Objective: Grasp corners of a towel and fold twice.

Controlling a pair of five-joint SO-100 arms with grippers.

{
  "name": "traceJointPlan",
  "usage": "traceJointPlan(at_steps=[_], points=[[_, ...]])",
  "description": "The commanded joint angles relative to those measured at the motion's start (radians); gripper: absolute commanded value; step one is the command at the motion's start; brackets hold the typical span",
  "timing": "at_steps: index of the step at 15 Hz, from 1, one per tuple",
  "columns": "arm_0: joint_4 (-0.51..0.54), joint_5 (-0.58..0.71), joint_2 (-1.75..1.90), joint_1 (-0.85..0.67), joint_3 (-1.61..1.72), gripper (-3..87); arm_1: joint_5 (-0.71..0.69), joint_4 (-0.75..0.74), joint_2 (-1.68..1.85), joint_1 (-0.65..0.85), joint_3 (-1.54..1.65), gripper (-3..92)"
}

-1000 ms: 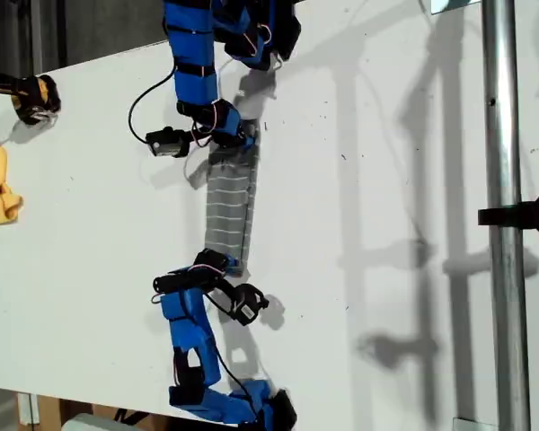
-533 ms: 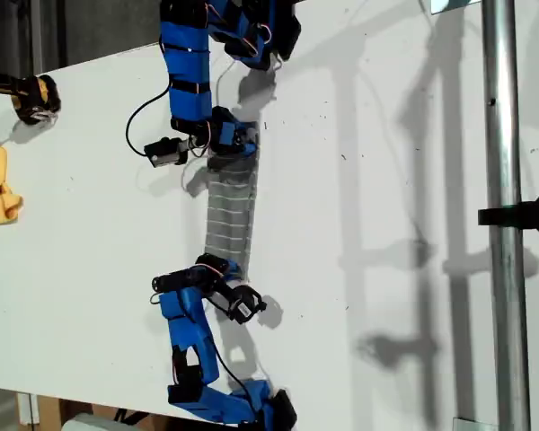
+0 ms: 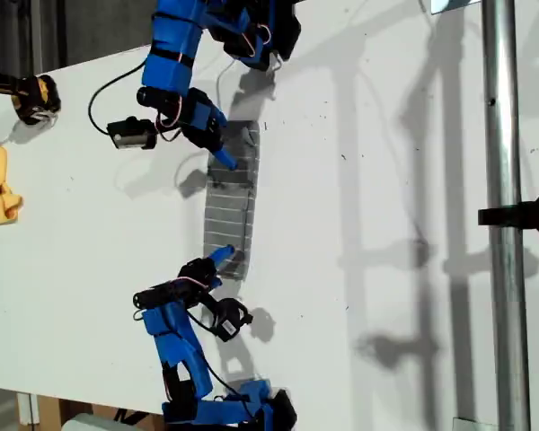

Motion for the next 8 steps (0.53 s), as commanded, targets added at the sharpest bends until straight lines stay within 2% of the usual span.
traceJointPlan(at_steps=[1,4,8], points=[[0.009,0.011,0.216,-0.011,0.046,37.4,0.012,0.020,0.181,0.048,-0.015,43.4],[-0.023,-0.009,0.480,0.008,0.236,38.6,0.087,0.032,0.410,0.064,0.071,43.1],[-0.169,-0.126,1.000,0.044,0.761,34.7,0.314,0.080,0.663,-0.031,0.239,42.4]])
